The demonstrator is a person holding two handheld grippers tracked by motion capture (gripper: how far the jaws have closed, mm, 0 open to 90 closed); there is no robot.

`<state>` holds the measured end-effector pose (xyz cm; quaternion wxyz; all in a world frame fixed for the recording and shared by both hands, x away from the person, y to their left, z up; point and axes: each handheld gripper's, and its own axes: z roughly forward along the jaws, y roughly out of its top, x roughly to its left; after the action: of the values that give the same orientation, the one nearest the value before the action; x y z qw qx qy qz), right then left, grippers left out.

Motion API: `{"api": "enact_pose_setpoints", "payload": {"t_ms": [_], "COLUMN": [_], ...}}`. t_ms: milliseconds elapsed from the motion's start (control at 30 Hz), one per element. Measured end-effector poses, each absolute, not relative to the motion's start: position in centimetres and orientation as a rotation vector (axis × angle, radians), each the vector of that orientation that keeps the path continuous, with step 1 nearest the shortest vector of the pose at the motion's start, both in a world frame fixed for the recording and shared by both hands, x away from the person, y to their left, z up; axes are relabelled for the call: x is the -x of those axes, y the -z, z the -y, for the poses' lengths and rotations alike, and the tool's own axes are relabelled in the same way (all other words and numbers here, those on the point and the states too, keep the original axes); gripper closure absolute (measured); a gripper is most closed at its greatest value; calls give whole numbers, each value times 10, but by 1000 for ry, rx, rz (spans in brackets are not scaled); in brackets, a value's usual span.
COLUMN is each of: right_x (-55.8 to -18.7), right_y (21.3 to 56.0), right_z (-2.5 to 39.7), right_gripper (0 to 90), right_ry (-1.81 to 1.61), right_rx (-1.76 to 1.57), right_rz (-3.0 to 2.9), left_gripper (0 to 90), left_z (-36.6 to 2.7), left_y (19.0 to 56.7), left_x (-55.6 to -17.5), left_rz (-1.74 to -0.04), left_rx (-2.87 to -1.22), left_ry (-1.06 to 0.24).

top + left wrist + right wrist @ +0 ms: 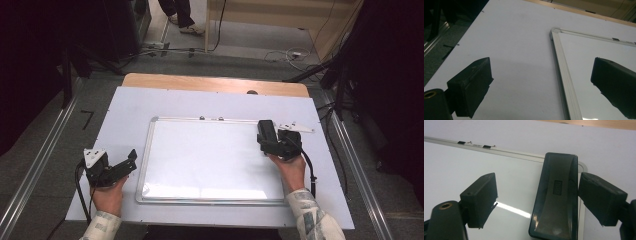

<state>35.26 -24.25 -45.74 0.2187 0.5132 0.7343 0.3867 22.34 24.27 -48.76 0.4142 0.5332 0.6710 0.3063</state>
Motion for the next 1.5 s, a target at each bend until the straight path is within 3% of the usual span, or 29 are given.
{"api": "enact_pose_setpoints", "payload": {"t_ms": [1500], "right_x": [-313], "right_y": [447], "right_z": [292], "right_gripper": [135], "right_ry": [-1104], "right_rx": [-1376], "right_rz": [-1999], "left_gripper": [39], "left_z": [-243], "left_y": [490], "left_x": [-225], "left_rz": [-1692], "left_rx": [-1343], "left_ry": [-753]}}
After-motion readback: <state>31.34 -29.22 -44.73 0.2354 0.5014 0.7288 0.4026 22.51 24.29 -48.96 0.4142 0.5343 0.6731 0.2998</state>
